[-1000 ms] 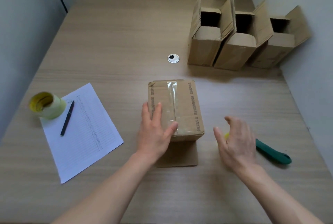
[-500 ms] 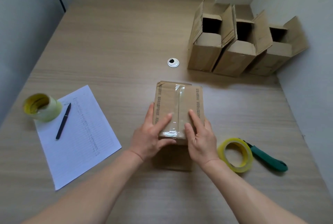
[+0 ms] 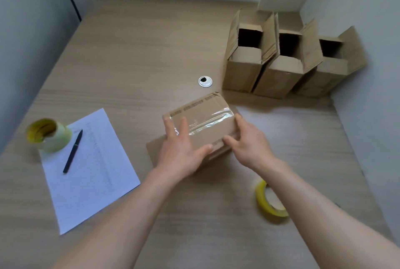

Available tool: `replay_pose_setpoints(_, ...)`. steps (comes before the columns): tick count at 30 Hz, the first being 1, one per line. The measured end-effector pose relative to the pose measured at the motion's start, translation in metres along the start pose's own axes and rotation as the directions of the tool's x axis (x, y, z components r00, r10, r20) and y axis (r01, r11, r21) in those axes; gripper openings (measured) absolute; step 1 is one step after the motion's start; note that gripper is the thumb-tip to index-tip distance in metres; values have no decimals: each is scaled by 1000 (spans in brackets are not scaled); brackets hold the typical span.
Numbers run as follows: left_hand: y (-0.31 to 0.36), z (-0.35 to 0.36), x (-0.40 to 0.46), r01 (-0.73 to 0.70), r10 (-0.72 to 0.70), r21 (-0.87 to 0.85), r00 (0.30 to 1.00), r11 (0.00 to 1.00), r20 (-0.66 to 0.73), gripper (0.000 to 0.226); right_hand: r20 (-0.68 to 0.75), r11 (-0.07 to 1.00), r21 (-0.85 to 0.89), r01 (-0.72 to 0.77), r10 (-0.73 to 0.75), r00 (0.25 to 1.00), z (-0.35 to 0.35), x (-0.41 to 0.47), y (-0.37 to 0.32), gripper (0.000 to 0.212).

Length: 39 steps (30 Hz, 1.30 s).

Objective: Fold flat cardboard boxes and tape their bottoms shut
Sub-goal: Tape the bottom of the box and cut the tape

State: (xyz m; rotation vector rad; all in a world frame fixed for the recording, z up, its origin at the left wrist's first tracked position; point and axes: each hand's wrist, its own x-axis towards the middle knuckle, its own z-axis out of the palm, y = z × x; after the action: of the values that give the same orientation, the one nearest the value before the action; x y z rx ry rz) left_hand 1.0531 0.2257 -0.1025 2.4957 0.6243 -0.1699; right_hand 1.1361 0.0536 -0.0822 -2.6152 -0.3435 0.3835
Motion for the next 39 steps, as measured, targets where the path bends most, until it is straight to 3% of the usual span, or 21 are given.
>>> replay_pose_setpoints(3, -14, -4, 25, -97, 107, -80, 986, 992, 129, 99, -15, 999, 36, -22, 23, 1000, 12, 0, 7, 31)
replay_pose_setpoints(5, -23, -28, 53, -205, 205, -21, 958, 979, 199, 91, 9, 990, 132, -43, 42, 999, 7, -2, 15, 27)
replay_pose_setpoints(7, -25, -48, 70, -198, 190, 147, 979, 969, 69, 78, -48, 993, 116, -25, 31, 998, -2, -1, 24, 22)
replay_pose_setpoints(8, -21, -52, 71, -119, 134, 192, 989, 974, -64, 73, -99, 998, 59, 2, 4, 995, -8, 2, 27, 27)
replay_pose_setpoints(10, -3, -44, 58, 29, -2, 122, 977, 992, -215, 70, -95, 997, -3, 81, -81, 992, -16, 16, 29, 63)
replay_pose_setpoints(13, 18, -5, 33, 101, -100, 8, 992, 995, -77, 84, 80, 984, -41, 175, -171, 982, -24, 43, 19, 98)
replay_pose_setpoints(17, 21, 15, 36, 75, -78, -25, 987, 997, -141, 78, 196, 965, -100, 241, -219, 956, -25, 69, 7, 106)
replay_pose_setpoints(21, 7, 6, 46, -54, 60, 52, 992, 997, -112, 56, 244, 945, -136, 297, -258, 935, -22, 84, 4, 100)
replay_pose_setpoints(26, -5, -25, 53, -256, 255, 94, 967, 962, 21, 39, 244, 963, -36, 268, -251, 937, -4, 75, 8, 71)
replay_pose_setpoints(28, -9, -34, 54, -276, 265, 133, 960, 952, 95, 52, 182, 976, -8, 216, -212, 960, 4, 61, 10, 52)
replay_pose_setpoints(30, -10, -34, 48, -283, 261, 132, 951, 950, 163, 79, 129, 970, -30, 241, -236, 963, 11, 45, 14, 41)
replay_pose_setpoints(32, -6, -23, 35, -287, 268, 156, 954, 945, 134, 84, 106, 966, -2, 257, -255, 961, 17, 28, 20, 41)
replay_pose_setpoints(36, -5, 9, 7, -324, 361, 280, 928, 903, -89, 71, 60, 966, 62, 252, -256, 965, 27, 5, 28, 38)
replay_pose_setpoints(39, -9, 17, 5, -315, 361, 327, 928, 891, -93, 78, 73, 955, 163, 246, -260, 963, 26, -3, 31, 43)
